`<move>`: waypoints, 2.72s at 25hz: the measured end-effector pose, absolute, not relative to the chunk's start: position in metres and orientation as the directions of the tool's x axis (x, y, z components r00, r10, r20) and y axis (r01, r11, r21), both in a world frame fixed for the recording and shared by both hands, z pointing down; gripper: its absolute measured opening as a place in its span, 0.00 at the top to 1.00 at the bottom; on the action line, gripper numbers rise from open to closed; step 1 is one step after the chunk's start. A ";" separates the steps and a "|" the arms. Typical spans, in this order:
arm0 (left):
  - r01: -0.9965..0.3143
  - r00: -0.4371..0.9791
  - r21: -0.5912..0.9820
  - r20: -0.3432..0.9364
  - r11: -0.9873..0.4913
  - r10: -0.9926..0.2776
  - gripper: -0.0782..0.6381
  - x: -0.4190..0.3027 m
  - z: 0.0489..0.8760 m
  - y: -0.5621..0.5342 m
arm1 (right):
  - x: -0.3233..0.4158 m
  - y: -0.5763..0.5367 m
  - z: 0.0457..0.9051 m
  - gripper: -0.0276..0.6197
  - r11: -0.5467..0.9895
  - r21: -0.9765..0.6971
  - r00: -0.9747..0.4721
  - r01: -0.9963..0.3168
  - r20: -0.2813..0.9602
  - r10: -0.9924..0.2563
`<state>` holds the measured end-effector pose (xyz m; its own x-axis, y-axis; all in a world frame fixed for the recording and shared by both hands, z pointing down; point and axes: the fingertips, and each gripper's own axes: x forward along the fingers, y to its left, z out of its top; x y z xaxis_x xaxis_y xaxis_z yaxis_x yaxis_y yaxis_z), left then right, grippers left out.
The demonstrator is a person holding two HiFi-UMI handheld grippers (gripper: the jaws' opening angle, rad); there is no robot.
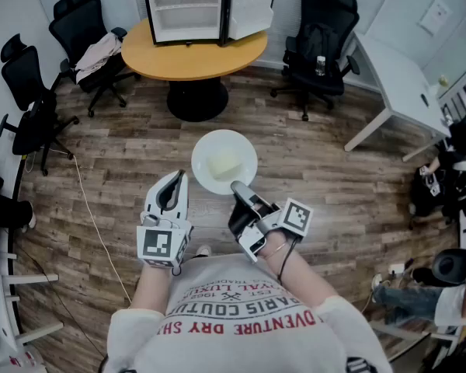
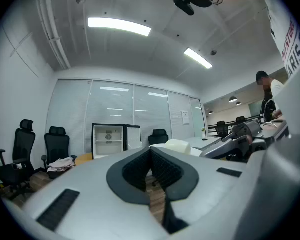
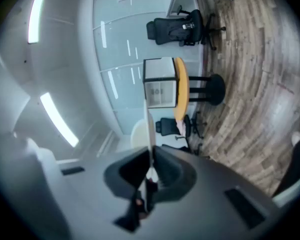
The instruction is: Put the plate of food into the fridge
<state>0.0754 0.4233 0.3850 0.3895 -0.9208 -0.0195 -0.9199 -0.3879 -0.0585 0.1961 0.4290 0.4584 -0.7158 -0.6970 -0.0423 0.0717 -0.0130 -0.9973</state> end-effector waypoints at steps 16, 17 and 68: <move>-0.917 0.396 -0.057 -0.010 -0.395 -0.918 0.85 0.049 0.398 0.400 | 0.170 0.406 0.470 0.90 -0.017 -0.999 -0.714 0.045 -0.020 -0.700; -0.916 0.397 -0.054 -0.008 -0.396 -0.918 0.85 0.039 0.398 0.395 | 0.162 0.401 0.471 0.90 -0.022 -0.999 -0.710 0.044 -0.015 -0.704; -0.978 0.199 -0.054 0.054 -0.201 -0.979 0.85 -0.018 0.425 -0.012 | 0.111 -0.031 0.502 0.90 -0.091 -0.996 -0.833 0.026 0.029 -0.553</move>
<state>-0.0180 -0.0117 0.4254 0.1985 -0.9786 0.0539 -0.9780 -0.2014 -0.0544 0.1107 -0.0311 0.5020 -0.8327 -0.5530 0.0286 0.0260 -0.0906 -0.9955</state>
